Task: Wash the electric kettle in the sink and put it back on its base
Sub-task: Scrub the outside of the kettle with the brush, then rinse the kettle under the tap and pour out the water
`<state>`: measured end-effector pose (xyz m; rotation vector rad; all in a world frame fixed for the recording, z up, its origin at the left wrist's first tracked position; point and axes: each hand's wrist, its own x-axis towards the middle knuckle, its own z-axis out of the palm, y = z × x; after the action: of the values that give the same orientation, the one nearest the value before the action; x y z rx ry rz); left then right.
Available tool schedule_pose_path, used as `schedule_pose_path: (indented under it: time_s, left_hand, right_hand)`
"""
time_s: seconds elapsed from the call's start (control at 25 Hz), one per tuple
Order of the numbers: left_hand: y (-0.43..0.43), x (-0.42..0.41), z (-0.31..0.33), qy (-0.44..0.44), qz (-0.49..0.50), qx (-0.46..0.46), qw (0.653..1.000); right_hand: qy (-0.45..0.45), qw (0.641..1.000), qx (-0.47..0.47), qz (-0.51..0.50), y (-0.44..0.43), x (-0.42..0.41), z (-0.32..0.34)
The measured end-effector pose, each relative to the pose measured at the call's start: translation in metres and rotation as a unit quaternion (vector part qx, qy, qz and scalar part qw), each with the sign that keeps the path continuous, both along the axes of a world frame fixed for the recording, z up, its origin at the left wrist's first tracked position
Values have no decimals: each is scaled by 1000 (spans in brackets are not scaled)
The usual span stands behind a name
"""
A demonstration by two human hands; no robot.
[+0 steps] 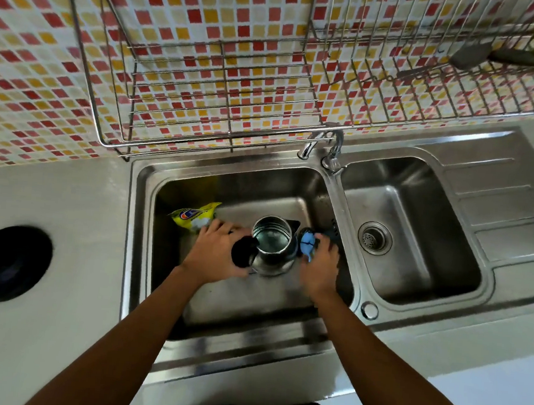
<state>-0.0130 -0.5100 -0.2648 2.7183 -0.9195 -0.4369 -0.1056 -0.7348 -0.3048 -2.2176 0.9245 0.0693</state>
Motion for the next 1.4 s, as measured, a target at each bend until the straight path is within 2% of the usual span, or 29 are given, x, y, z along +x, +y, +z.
schedule_pose_path:
  time_s: [0.04,0.08,0.16,0.2,0.24,0.36,0.44,0.52,0.64,0.8,0.96,1.08,1.2,1.4]
  left_hand:
    - [6,-1,1,37,57,-56,996]
    - [13,-3,0,90,138,-132,977]
    - [35,-8,-12,193,295,-308,883]
    - [44,-11,-18,214,351,-362,837]
    - [54,-13,-30,218,386,-370,816]
    - [74,-16,-58,232,399,-288,839]
    - [76,-20,-69,253,366,-219,869]
    - [66,-26,-71,256,305,-161,903]
    - [37,-31,-67,280,250,-192,907]
    - [15,-23,-60,226,259,-169,924]
    - [19,-12,-29,184,211,-176,944]
    - [31,-7,5,117,159,-221,955]
    - [43,1,36,68,98,-228,966]
    - [53,18,87,16,31,-183,983]
  right_hand:
    - [-70,997,11,25,7,2,9]
    - [-116,990,30,72,18,4,18]
    - [-127,971,56,196,44,6,29]
    - [-121,959,50,250,56,7,31]
    - [-116,949,38,290,66,9,30]
    - [-69,945,0,320,85,15,24]
    - [-51,949,-9,311,88,18,26]
    - [-57,956,24,288,86,17,32]
    - [-72,962,61,255,69,23,46]
    - [-77,965,119,220,61,26,64]
    - [-123,964,191,142,43,33,78]
    - [-148,948,261,104,27,36,93]
    - [-159,922,337,108,24,38,114]
    - [-145,909,369,128,25,42,131]
